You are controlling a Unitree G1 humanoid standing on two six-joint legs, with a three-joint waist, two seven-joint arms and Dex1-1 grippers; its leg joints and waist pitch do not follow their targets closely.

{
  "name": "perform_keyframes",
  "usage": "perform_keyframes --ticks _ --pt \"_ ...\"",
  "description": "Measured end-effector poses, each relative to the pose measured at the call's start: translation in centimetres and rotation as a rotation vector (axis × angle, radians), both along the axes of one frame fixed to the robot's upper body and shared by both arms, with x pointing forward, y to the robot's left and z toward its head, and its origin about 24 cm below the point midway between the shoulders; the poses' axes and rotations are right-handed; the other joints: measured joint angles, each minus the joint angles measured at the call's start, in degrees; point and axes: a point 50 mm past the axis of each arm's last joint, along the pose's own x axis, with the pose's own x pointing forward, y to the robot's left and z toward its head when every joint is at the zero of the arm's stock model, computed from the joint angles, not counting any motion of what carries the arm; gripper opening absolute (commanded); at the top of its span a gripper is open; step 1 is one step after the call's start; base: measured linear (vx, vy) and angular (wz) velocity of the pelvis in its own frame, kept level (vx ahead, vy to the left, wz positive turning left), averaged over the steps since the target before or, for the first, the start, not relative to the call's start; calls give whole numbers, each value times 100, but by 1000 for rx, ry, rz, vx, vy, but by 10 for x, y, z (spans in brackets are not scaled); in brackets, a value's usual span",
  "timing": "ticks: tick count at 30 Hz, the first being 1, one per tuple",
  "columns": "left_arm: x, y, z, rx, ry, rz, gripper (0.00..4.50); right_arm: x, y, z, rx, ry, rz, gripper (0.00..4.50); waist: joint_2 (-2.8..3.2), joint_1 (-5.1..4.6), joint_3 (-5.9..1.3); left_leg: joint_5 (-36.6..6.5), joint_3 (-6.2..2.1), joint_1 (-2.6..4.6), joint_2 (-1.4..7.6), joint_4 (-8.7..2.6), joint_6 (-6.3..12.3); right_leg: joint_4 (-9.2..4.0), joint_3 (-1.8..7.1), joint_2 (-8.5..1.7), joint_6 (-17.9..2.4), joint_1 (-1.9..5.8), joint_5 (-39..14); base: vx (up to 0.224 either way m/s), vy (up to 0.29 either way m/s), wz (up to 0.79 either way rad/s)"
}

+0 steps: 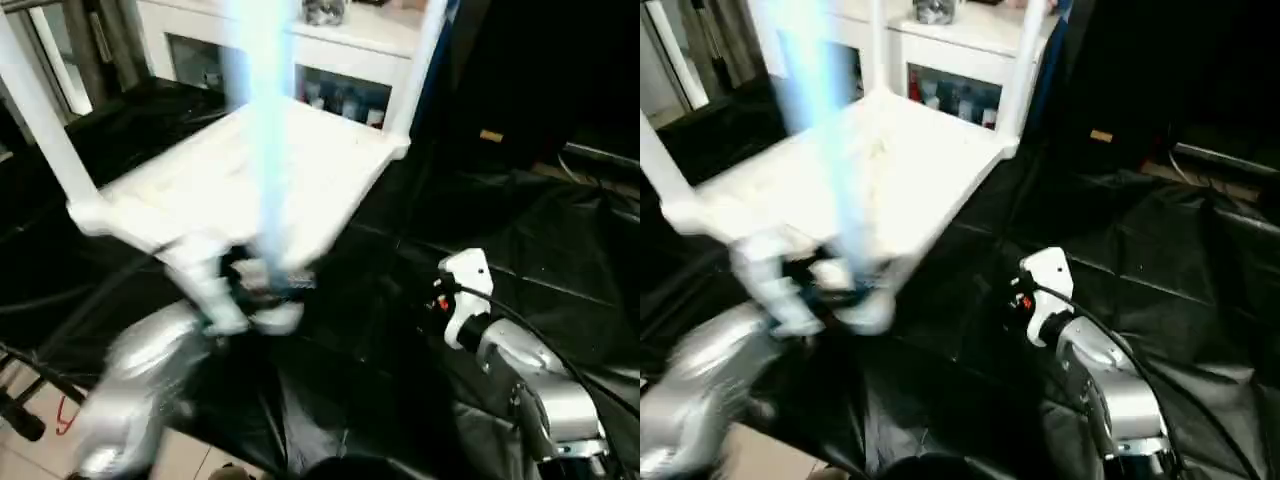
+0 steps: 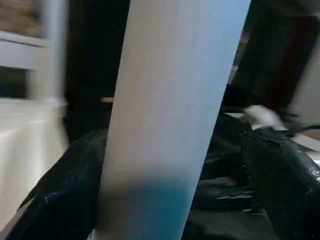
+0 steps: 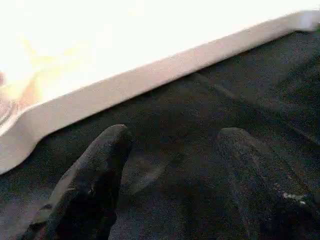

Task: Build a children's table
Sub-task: Rotate table base

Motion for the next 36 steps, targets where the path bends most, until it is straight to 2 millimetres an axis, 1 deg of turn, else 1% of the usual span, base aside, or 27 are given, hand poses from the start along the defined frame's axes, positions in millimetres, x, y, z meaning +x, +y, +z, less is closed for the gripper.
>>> perform_keyframes --ticks 3,4,6,9,11,12,14,15,17,18,20,23,24,25,27,30,33,36 --pt "5 -26 1 -1 -14 -74 444 5 -8 4 -6 -14 -66 316 0 -26 -2 1 2 1 0 3 0 -3 3 -4 0 -1 9 0 0 0" --pt "5 -30 1 -3 -15 -89 444 6 -10 3 -9 -14 -78 316 0 -37 -3 1 2 1 0 2 0 -3 3 -4 -4 -1 11 0 0 0" --pt "6 -37 -2 11 -15 -111 444 6 -13 4 -14 -16 -102 316 19 -72 -9 1 3 -1 0 1 0 -3 4 -2 -14 -6 16 0 0 0" --pt "7 -33 -4 23 -11 -103 444 5 -17 3 -22 -12 -113 316 37 -100 -12 1 2 1 4 -3 0 -2 3 5 -18 -8 9 0 0 0" --pt "5 -24 -7 34 -3 -88 444 4 -18 2 -23 -9 -121 316 40 -108 -13 0 3 3 5 -5 0 0 2 7 -21 -9 6 0 0 0" --pt "0 -12 -10 29 8 -73 444 4 -18 2 -21 -11 -129 316 41 -131 -14 0 3 6 5 -7 0 -1 4 8 -23 -10 4 0 0 0" --pt "-8 2 -18 32 37 -52 444 1 -21 0 -24 -7 -155 316 38 -114 -13 0 3 3 5 -5 0 -1 -1 6 -22 -8 -2 0 0 0" --pt "-12 13 -22 37 52 -20 444 0 -21 0 -10 -8 -180 316 34 -110 -10 0 5 3 5 -5 0 -1 0 6 -22 -9 -2 0 0 0" --pt "-15 22 -24 32 64 7 444 0 -22 -1 -2 -6 -207 316 27 -79 -8 0 5 1 2 -1 1 -1 1 2 -22 -7 -1 0 0 0" --pt "-22 31 -23 34 69 47 444 0 -18 -1 16 -13 -222 316 17 -74 -14 0 5 7 3 -3 1 1 3 0 -22 -5 -1 0 0 0" --pt "-27 39 -25 40 93 94 444 1 -15 -1 28 -15 -234 316 11 -73 -17 0 3 10 3 -2 0 2 1 1 0 -1 -14 0 0 0" --pt "-28 60 -33 51 136 285 444 2 -9 0 46 -40 -251 316 -5 -69 -16 0 2 8 3 -4 0 4 -2 1 6 -2 -16 0 0 0" --pt "-26 72 -35 73 147 412 444 2 -6 1 38 -54 -255 316 -20 -75 -19 0 -1 9 4 -6 0 5 -3 3 8 -2 -15 0 0 0" --pt "-26 80 -38 92 157 480 444 2 -4 1 32 -59 -254 316 -29 -79 -21 0 -4 10 4 -6 0 5 -6 5 8 -1 -15 0 0 0" --pt "-24 97 -42 161 159 630 444 3 1 0 18 -68 -262 316 -67 -81 -25 0 -10 8 4 -7 0 4 -9 7 11 -3 -14 0 0 0" --pt "-21 105 -43 206 153 749 444 3 8 0 21 -73 -275 316 -125 -59 -43 0 -16 2 3 -3 0 -4 -6 5 14 -2 -13 0 0 0" --pt "-14 102 -37 189 133 777 444 3 13 -1 19 -77 -265 316 -151 -54 -59 0 -15 -2 -1 7 0 -9 -1 1 16 5 -12 0 0 0" --pt "-11 96 -32 180 110 765 444 3 13 0 20 -83 -266 316 -157 -69 -64 0 -13 -2 0 7 0 -9 0 1 20 1 -8 0 0 0"
